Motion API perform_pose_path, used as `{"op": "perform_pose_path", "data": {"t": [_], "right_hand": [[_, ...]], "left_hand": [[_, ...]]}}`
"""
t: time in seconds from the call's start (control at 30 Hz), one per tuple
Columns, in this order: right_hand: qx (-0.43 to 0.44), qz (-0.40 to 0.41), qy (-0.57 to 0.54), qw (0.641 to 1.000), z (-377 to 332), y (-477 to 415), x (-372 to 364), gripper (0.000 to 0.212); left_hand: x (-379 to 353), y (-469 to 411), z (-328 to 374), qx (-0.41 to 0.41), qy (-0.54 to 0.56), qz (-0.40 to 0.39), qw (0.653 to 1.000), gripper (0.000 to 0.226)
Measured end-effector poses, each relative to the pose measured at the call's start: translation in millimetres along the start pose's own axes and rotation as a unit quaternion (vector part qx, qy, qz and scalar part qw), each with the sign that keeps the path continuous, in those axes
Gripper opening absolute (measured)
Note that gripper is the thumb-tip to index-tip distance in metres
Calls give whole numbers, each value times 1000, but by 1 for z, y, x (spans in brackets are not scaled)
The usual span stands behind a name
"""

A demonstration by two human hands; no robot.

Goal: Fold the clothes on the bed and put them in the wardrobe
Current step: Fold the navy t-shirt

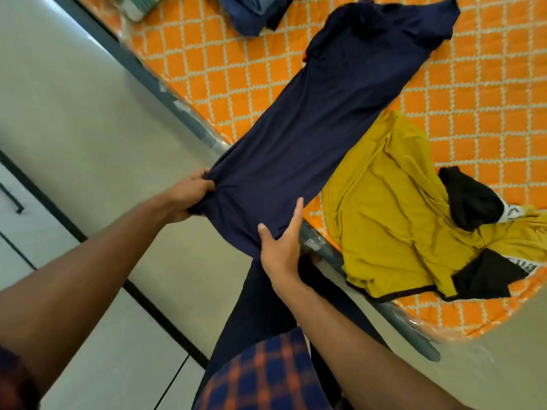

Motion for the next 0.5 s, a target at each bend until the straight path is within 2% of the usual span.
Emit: {"op": "perform_pose_path", "data": {"t": [0.07, 0.13, 0.17, 0.23, 0.3, 0.4, 0.5], "right_hand": [[-22, -71, 14, 997, -2, 25, -9, 63], [-130, -153, -32, 979, 6, 45, -17, 32], [-184, -170, -69, 966, 6, 52, -16, 28], [-256, -150, -182, 937, -6, 47, -8, 25], [-276, -109, -282, 913, -31, 22, 3, 20], [-248, -46, -370, 894, -75, -49, 30, 17], [-193, 6, -474, 859, -122, -137, 67, 12]], "left_hand": [[16, 24, -13, 13, -1, 21, 1000, 31], [32, 40, -15, 33, 31, 44, 998, 35], [38, 48, -10, 38, 56, 53, 996, 35], [38, 53, 8, 44, 113, 45, 992, 28], [24, 46, 35, 61, 181, 34, 981, 19], [-20, 6, 104, 58, 256, 5, 965, 22], [-76, -33, 197, 9, 281, -30, 959, 30]]}}
Point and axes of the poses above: each hand's wrist, its own y-axis away from the middle knuckle, its own x-axis out of the back of the hand, z = x × y, the point moved 7 cm from there along -y, towards the middle knuckle, and after that the axes turned 6 degrees about z, right-handed, at the moved point
